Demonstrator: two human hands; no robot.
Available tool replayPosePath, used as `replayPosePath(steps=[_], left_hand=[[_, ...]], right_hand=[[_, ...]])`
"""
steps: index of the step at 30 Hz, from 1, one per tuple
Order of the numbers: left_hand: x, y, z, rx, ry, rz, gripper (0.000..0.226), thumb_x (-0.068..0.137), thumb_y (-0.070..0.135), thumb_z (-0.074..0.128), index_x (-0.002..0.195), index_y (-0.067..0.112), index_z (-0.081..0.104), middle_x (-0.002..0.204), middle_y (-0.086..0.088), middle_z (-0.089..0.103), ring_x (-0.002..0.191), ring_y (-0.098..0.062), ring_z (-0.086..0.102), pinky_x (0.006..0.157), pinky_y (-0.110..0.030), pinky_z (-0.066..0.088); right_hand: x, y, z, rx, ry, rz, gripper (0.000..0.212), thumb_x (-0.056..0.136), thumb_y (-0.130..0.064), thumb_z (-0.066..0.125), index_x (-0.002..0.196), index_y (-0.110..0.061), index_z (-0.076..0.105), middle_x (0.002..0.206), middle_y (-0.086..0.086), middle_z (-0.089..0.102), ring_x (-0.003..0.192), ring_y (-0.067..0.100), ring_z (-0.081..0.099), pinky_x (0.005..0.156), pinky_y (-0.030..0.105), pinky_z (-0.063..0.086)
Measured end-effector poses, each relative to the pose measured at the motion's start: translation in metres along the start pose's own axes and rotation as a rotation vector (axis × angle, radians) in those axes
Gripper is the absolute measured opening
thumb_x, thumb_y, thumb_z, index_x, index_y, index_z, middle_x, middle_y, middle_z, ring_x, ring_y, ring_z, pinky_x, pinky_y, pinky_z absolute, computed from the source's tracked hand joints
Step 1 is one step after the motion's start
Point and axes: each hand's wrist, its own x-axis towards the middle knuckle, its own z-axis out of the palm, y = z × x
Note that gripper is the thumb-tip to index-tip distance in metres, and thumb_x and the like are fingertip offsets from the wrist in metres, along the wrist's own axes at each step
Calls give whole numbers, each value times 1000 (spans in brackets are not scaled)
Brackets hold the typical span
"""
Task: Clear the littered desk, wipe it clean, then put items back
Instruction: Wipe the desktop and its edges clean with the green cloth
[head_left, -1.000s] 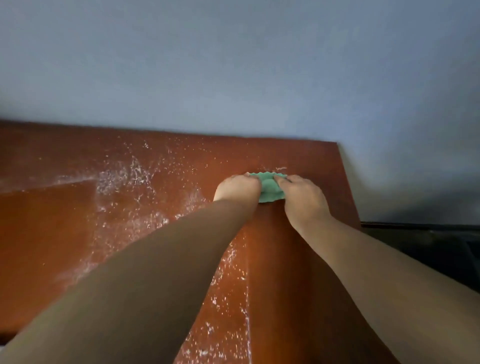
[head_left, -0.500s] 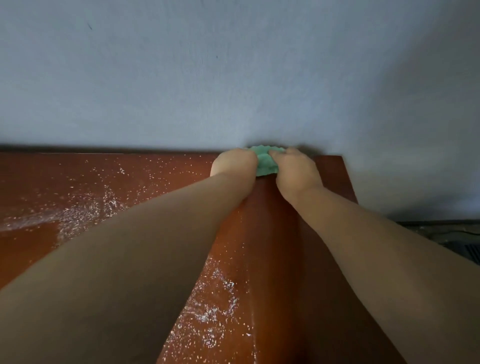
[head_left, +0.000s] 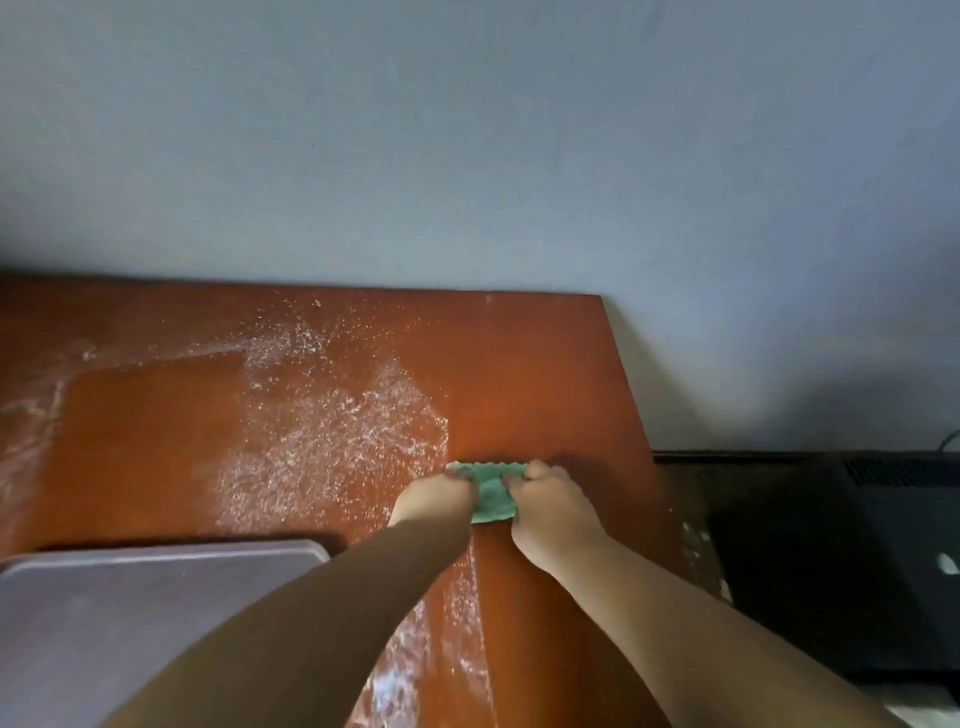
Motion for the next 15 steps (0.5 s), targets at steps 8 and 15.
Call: replayPosePath(steps=[8,15], left_hand=[[-137,21,70,-11,27,-10,37,93,5,37,127,14,49,116,-7,62,104,-26,61,84,-32,48],[-199,27,108,-74,64,31,32,94,10,38,123,17,51,111,-6,61,98,-25,61,82,-32,49]], right_hand=[[-136,-15,51,30,-39,-74,40,88,-6,41,125,-15,51,119,5,46,111,27,41,93,36,43],[-202,-20,68,-4,-97,-131,37,90,-6,41,124,-13,53,116,7,45,111,28,42,91,39,43]])
